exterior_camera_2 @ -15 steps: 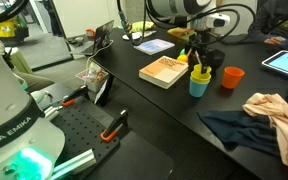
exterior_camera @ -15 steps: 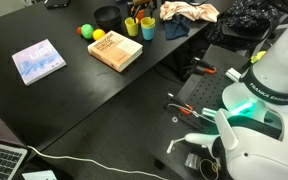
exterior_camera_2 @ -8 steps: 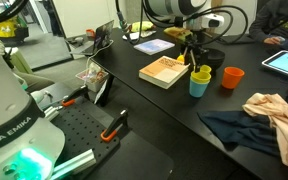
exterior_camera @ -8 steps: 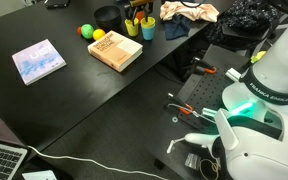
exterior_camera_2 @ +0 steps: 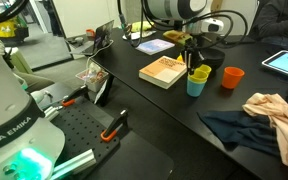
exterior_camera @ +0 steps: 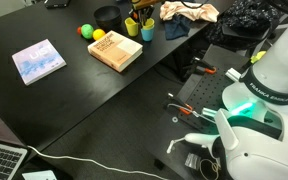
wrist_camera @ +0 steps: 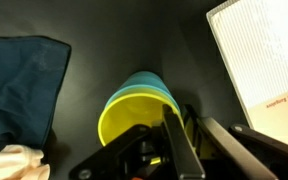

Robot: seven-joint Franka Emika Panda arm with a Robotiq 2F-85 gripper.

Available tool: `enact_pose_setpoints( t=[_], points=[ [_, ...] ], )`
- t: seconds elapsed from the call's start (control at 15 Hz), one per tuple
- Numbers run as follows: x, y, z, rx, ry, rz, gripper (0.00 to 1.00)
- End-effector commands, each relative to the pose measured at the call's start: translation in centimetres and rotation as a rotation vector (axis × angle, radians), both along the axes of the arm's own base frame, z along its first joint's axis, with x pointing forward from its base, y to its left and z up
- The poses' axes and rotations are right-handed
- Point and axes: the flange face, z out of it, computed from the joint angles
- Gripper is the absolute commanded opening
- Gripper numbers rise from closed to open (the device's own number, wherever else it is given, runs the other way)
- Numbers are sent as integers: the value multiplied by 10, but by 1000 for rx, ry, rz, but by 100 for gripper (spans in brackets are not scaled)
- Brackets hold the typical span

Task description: Remove the yellow, orange and yellow cups and put them on the table

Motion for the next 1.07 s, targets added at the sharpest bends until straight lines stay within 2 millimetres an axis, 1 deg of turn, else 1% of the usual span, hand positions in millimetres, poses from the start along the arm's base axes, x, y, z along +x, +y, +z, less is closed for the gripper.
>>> enact_pose_setpoints(
  t=[0.0,0.07,0.13,0.53,0.73,1.0],
  points=[
    [0,0,8,3,-21,22,0],
    [1,-1,12,0,-17,26,0],
    [1,-1,16,3,-10,30,3],
    [3,-1,32,9,80,64,3],
    [9,2,52,2,102,98,3],
    [16,1,71,-33,99,128,3]
  ],
)
